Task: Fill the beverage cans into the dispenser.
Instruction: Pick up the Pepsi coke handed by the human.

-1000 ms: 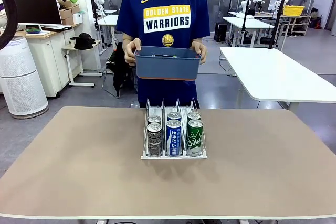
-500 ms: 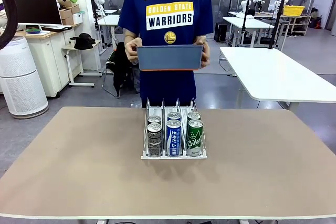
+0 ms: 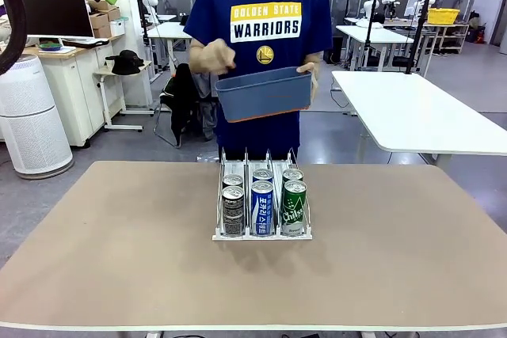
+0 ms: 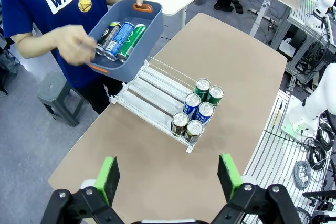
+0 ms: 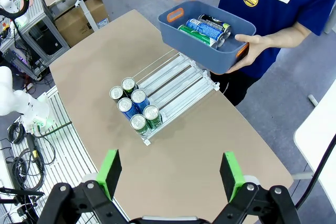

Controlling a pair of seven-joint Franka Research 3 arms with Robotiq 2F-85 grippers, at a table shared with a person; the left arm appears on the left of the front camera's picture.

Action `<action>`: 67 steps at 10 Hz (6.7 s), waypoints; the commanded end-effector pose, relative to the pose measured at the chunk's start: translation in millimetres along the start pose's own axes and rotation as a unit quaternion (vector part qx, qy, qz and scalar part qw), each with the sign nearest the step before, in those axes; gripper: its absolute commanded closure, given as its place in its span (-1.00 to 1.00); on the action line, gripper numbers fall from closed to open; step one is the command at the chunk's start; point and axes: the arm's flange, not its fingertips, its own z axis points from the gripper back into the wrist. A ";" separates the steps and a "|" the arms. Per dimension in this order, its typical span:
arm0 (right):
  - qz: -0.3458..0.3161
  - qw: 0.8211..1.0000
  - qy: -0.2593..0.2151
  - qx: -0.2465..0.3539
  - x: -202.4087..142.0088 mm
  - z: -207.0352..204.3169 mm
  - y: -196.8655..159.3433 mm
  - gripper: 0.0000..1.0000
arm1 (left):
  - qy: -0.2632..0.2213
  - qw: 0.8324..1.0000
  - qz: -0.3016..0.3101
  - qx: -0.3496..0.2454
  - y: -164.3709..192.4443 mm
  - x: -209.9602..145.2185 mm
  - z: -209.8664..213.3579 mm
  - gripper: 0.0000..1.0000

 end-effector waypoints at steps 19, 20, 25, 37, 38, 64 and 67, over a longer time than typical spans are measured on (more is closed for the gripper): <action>0.001 1.000 0.000 0.000 0.1 0.4 0.4 -1.00 | -0.001 1.000 0.001 0.000 -0.1 -0.8 0.7 -1.00; 0.001 1.000 0.000 0.000 0.1 0.4 0.4 -1.00 | -0.001 1.000 0.001 0.000 -0.1 -0.8 0.7 -1.00; 0.001 1.000 0.000 0.000 0.1 0.4 0.4 -1.00 | -0.001 1.000 0.001 0.000 -0.1 -0.8 0.7 -1.00; 0.001 1.000 0.000 0.000 0.1 0.4 0.4 -1.00 | 0.039 0.999 -0.020 0.022 9.2 5.6 -10.9 -1.00; 0.001 1.000 0.000 0.000 0.1 0.4 0.4 -1.00 | 0.043 0.998 -0.027 0.039 15.8 5.2 -13.0 -1.00; 0.001 1.000 0.000 0.000 0.1 0.4 0.4 -1.00 | 0.041 0.996 -0.077 0.027 82.6 -5.3 -115.3 -1.00; 0.001 1.000 0.000 0.000 0.1 0.4 0.4 -1.00 | 0.042 0.996 -0.076 0.028 83.4 -5.3 -115.4 0.20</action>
